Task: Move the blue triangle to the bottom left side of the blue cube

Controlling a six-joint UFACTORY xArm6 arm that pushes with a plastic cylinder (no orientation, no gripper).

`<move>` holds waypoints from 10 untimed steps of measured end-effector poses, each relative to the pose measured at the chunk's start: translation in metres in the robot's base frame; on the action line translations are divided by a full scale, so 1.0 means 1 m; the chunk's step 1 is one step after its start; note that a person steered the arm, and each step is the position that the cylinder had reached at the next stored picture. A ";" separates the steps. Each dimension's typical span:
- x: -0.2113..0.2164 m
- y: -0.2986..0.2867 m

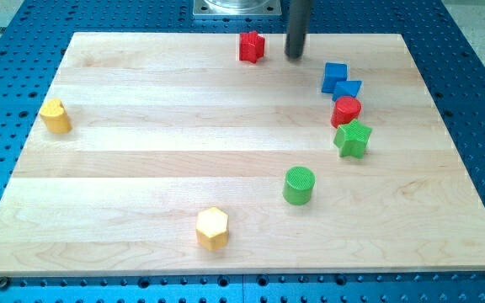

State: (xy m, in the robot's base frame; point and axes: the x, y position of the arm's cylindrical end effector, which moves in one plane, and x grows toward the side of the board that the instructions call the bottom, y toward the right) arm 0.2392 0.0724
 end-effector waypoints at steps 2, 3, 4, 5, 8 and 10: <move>0.017 -0.037; 0.023 -0.003; 0.023 0.023; 0.023 0.050; 0.023 0.129; 0.005 0.173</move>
State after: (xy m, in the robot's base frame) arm 0.2439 0.2452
